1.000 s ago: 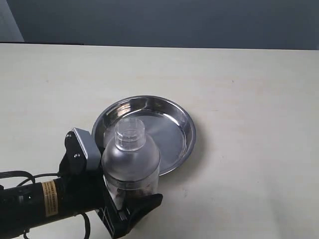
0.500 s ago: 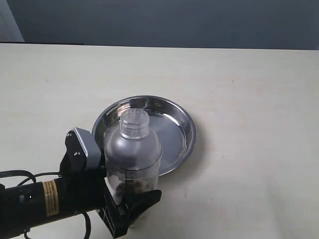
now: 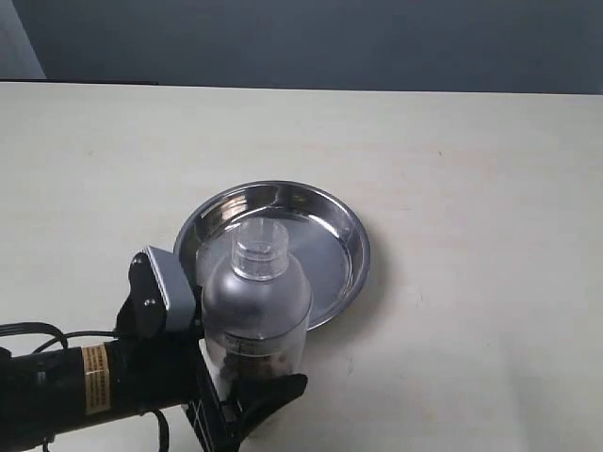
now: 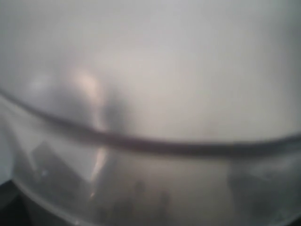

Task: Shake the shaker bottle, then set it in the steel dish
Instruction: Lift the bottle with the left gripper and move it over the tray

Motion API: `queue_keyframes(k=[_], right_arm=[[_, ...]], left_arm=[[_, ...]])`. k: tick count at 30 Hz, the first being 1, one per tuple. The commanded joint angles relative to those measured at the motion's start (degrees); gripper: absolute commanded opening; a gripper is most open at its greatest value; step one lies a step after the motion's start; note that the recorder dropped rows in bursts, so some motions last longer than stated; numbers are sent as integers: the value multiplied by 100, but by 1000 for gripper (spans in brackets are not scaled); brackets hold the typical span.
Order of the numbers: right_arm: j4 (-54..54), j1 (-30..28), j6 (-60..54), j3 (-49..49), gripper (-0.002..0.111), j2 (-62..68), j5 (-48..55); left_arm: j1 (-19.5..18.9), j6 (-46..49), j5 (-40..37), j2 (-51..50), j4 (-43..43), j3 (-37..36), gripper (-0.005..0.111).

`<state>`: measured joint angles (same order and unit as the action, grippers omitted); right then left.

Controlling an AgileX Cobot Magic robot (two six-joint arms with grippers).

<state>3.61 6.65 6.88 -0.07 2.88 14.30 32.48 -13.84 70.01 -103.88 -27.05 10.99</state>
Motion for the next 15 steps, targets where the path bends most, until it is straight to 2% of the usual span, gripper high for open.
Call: queue_keyframes(k=[1,5,8,10,12,14,15], right_arm=[[-3,11,-20,7,-1,22,-67],[-3,11,-20,7,-1,22,-67],[-3,11,-20,7,-1,22,-80],[-3,11,-20,7,-1,22,-87],[-3,11,-20,7,-1,22,-87],[-3,11,-20,7,-1,22,-87],[-3,11,-20,7,-1,22,-87]], left_arm=[[-2,-238,-5,158,-347,-3,0],[-2,-397,-5,691,-497,-3,0],[-2,-397,-5,1360,50,19,0],[-2,-397,-5,1921,742,139,0],[-2,-111,-877,2418,1552,377,0],[-2,1048,-2106,2817,3179,777,0],[-39,1641,-2410,2892,4050,958,0]])
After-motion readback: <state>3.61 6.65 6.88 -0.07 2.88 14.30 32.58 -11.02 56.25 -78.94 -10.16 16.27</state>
